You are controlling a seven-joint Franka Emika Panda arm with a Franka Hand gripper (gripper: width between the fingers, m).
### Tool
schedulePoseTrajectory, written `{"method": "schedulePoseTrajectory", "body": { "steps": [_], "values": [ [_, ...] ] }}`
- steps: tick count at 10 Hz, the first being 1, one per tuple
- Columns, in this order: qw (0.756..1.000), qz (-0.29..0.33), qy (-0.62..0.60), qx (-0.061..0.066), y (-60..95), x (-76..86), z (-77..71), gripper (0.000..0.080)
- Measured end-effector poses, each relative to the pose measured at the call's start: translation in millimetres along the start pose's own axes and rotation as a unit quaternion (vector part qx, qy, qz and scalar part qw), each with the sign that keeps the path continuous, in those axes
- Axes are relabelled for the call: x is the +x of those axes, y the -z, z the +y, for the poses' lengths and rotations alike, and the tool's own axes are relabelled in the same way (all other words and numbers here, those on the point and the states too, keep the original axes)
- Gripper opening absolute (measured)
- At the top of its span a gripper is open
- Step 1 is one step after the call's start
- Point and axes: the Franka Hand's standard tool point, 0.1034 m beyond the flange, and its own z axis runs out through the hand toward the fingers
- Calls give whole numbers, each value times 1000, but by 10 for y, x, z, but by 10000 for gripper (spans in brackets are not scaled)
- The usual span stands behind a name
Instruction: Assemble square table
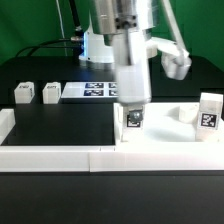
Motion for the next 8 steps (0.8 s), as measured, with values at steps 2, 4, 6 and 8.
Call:
{"method": "schedulePoseTrajectory", "body": {
  "steps": [2, 4, 6, 8],
  "values": [
    [998, 2, -55, 2, 1, 8, -3, 294],
    [998, 10, -57, 2, 6, 12, 3, 294],
    [998, 9, -56, 2, -3, 8, 7, 362],
    [998, 9, -56, 2, -5, 5, 8, 624]
  ]
}}
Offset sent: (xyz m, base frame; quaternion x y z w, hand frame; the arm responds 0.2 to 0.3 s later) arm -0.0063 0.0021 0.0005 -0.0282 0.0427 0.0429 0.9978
